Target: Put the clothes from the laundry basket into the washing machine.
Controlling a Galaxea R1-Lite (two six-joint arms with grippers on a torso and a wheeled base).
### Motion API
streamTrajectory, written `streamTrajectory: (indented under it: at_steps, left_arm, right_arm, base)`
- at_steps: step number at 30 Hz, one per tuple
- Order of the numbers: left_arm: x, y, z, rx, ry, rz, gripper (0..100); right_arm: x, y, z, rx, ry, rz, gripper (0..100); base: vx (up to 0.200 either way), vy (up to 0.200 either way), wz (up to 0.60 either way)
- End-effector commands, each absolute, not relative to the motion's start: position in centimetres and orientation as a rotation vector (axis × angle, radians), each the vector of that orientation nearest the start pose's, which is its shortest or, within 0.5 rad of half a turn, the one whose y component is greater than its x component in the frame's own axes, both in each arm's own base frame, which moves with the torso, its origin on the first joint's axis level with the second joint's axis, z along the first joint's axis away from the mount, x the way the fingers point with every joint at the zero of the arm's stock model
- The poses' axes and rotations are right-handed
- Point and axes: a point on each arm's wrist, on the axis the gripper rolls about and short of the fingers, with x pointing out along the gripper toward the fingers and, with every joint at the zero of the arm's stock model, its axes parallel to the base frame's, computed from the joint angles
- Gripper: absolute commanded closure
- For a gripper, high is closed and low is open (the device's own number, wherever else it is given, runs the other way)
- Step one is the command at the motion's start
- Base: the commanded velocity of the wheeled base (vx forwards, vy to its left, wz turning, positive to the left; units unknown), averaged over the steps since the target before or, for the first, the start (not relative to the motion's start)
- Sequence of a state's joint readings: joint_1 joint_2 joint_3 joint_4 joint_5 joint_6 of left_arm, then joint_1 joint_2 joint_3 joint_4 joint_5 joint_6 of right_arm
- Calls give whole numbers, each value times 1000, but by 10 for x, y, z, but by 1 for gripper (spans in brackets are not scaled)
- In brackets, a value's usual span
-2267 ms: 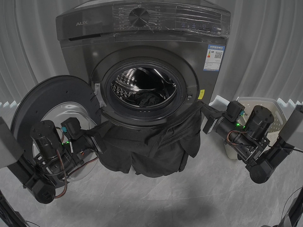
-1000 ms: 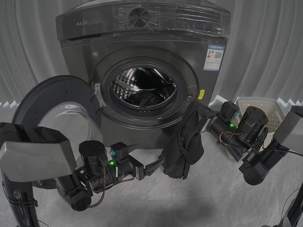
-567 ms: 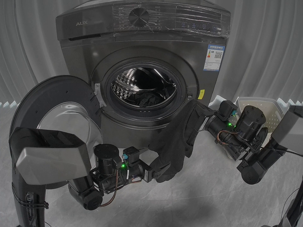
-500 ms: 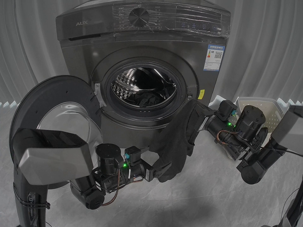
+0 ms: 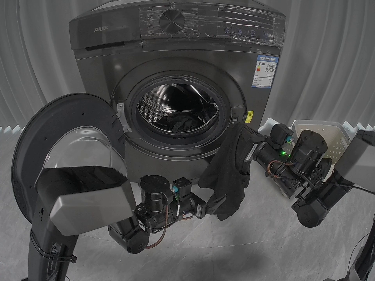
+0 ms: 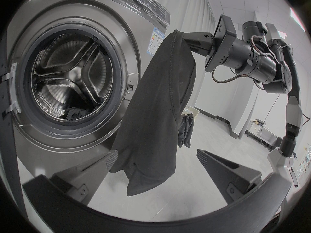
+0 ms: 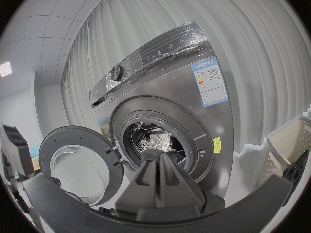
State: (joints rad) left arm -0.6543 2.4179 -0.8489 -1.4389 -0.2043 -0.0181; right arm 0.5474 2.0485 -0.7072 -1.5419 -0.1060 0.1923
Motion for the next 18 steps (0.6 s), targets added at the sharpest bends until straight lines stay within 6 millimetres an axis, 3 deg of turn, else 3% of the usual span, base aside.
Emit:
streamTrajectory:
  at_steps: [1, 18]
  left_arm:
    - [318, -253, 0, 12, 144, -850, 0]
    - [338, -268, 0, 0, 73, -815, 0]
  right_arm:
    - [308, 180, 133, 254, -154, 412, 100]
    - [325, 202, 142, 276, -129, 246, 100]
  base:
    - [0, 0, 0]
    - [0, 0, 0]
